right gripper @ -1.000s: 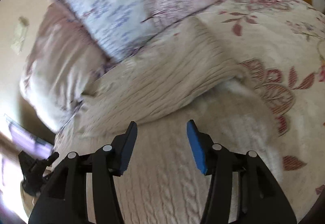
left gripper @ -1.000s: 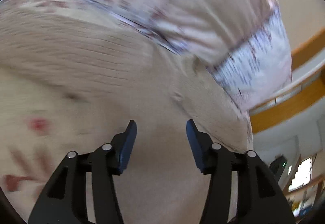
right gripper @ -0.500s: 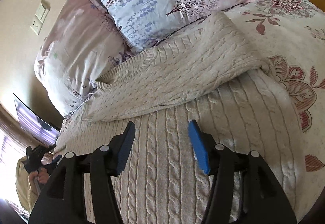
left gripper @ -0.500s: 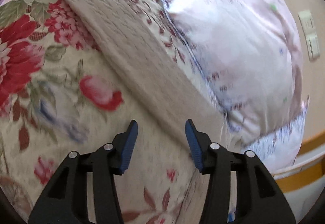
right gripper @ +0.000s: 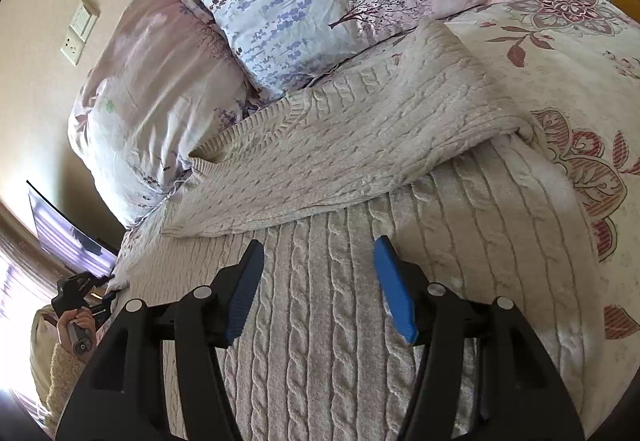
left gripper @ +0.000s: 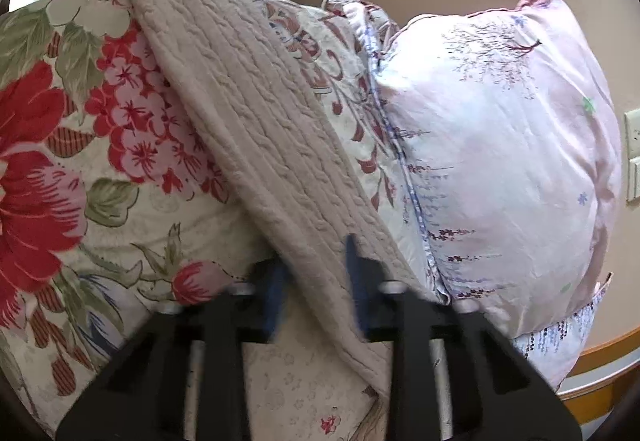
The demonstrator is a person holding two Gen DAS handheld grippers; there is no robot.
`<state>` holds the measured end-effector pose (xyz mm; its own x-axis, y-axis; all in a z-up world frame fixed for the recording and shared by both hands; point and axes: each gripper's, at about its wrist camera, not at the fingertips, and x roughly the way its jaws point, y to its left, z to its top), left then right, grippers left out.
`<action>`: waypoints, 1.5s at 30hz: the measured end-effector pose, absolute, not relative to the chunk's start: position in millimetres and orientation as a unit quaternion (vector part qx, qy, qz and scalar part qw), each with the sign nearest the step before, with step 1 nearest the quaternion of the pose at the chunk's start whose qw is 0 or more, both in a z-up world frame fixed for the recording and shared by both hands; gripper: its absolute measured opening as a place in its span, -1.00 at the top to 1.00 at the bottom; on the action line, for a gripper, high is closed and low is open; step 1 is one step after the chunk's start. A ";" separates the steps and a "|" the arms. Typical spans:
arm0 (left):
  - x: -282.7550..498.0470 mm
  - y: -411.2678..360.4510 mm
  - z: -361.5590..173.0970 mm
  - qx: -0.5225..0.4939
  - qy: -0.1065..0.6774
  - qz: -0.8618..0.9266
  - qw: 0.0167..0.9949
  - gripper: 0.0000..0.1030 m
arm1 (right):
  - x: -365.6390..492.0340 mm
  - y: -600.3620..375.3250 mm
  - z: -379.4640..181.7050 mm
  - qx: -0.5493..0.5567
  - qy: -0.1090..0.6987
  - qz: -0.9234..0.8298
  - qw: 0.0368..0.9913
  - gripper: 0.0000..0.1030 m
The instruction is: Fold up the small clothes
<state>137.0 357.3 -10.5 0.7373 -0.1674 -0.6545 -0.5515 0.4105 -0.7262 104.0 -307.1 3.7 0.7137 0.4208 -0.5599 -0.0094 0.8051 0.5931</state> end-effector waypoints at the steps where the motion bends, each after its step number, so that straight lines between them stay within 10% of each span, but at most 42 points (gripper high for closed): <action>1: 137.6 357.4 -10.1 -0.530 0.341 0.123 0.767 0.86 | 103.9 -307.4 3.4 0.288 0.358 0.123 0.880 -0.15; 16: 166.9 195.1 95.7 -0.410 0.277 -0.075 0.866 0.88 | 100.9 -310.7 1.8 0.306 0.353 0.131 0.874 -0.16; 25: 200.2 39.3 20.3 -0.318 0.448 -0.178 0.816 0.66 | 103.2 -306.5 8.9 0.283 0.377 0.119 0.874 -0.16; 31: 172.7 71.6 19.1 -0.338 0.424 -0.183 0.820 0.04 | 101.3 -269.7 63.9 0.167 0.355 0.178 0.903 -0.16; 45: 142.6 173.5 -12.4 -0.440 0.402 -0.096 0.797 0.12 | 127.4 -35.8 82.4 -0.232 0.263 0.340 0.873 -0.06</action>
